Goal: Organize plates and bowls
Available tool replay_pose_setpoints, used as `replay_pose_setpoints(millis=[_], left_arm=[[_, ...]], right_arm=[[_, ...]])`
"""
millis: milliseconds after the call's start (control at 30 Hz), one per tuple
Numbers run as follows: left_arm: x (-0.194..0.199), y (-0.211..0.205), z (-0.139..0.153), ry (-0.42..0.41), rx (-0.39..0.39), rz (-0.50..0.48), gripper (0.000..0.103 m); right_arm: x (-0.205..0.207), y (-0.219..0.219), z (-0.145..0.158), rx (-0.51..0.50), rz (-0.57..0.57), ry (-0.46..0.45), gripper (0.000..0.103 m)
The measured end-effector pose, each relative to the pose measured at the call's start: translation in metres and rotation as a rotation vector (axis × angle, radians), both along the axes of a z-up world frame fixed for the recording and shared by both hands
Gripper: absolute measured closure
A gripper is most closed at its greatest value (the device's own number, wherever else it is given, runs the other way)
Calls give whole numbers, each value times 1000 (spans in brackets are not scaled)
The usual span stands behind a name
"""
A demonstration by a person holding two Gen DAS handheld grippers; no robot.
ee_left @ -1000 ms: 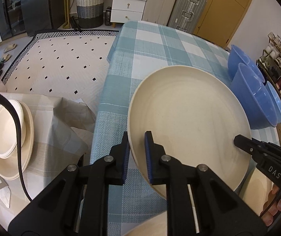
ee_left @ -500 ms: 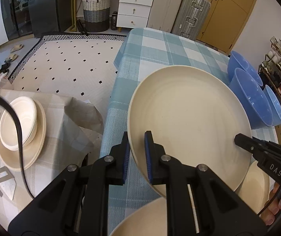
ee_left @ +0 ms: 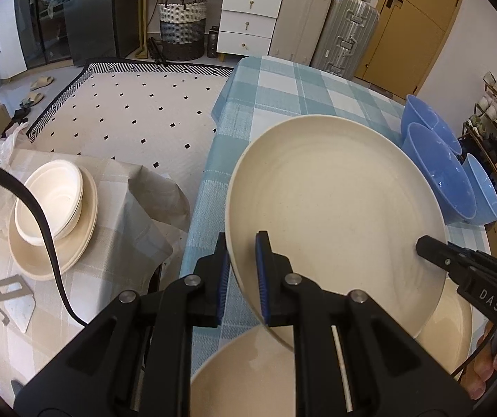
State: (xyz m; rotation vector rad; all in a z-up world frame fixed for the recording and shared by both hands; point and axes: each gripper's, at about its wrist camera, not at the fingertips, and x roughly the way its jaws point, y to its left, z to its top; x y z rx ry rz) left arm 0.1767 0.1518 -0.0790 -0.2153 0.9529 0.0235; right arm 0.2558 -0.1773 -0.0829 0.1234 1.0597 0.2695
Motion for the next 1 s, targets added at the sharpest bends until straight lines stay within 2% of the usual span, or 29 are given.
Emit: replay_pose_setpoints(millis=[600,1000], left_arm=[[-63,-3,17,-10,54,50,91],[-113,0,11,12,63,83,91]], right_arm=[[-51,6,8,23,76,-10,89],[-85,13,2,20,122,2,89]])
